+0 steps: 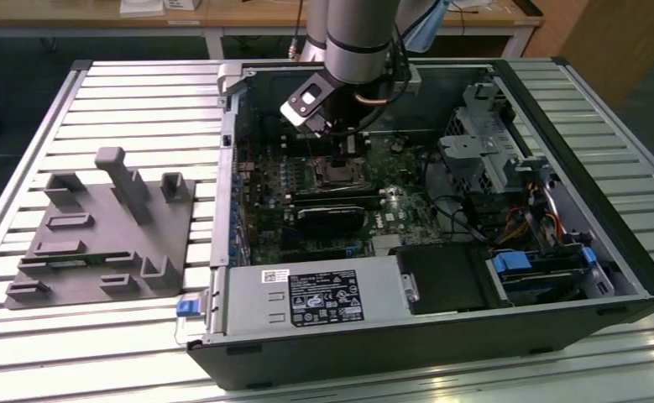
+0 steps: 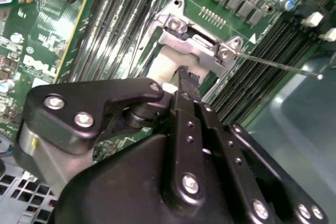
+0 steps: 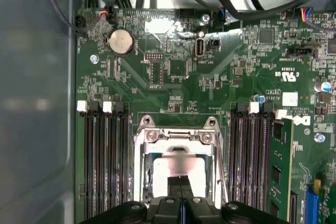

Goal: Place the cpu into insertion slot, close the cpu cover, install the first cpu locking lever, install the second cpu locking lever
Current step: 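Close the cpu cover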

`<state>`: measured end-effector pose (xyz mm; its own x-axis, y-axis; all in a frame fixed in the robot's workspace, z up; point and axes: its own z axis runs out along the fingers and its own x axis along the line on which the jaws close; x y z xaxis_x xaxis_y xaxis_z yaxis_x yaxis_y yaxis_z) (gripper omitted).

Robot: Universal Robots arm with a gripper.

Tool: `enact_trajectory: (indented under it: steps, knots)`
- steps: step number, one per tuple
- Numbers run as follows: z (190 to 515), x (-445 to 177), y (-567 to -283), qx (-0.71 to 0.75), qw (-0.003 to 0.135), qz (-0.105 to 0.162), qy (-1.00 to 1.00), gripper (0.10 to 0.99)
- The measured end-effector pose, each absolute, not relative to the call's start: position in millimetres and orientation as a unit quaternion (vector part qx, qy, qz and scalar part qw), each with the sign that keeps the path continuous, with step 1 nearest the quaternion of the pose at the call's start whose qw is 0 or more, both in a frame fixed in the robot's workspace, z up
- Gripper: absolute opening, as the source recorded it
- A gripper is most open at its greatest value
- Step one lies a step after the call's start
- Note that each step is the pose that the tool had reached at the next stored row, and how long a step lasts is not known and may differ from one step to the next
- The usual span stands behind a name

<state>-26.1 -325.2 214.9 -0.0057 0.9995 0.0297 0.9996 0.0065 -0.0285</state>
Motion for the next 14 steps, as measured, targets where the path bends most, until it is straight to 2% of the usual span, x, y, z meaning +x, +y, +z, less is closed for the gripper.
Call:
enact_trajectory:
  steps: [14]
  knots:
    - [214.9,-26.2,-325.2,-0.635,0.02,0.002,-0.772,0.106]
